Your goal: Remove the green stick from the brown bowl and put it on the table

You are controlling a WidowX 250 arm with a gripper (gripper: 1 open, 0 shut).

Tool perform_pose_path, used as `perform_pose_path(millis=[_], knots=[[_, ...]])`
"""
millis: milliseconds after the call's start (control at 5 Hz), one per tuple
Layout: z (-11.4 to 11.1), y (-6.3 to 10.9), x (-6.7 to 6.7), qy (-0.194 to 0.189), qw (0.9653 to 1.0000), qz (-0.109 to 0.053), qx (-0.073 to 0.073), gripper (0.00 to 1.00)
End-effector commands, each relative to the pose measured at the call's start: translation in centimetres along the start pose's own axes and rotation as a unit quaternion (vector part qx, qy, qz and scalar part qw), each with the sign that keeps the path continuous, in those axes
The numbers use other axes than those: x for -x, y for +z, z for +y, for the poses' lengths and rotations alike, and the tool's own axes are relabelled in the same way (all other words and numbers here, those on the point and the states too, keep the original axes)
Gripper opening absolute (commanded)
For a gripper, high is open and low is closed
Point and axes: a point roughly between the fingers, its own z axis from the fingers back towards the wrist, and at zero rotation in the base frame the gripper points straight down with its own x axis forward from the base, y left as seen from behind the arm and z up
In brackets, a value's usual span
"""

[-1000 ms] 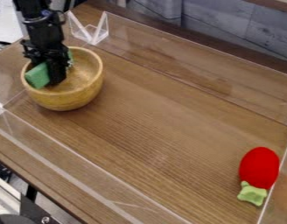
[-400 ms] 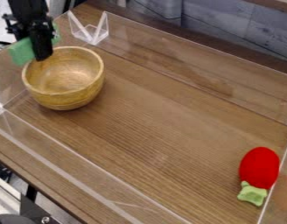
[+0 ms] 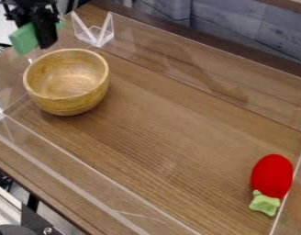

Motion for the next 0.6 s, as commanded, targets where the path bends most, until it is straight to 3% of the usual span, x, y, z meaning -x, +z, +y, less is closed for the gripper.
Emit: perform_pose_path(millis=[0, 200, 400], knots=[[-1.9, 3.6, -0.2, -0.024, 0.9987, -0.043, -0.018, 0.0], [-3.9, 3.5, 0.5, -0.052, 0.9977, -0.04, -0.016, 0.0], [-5.6, 3.2, 1.7, -0.05, 0.9978, -0.041, -0.017, 0.0]])
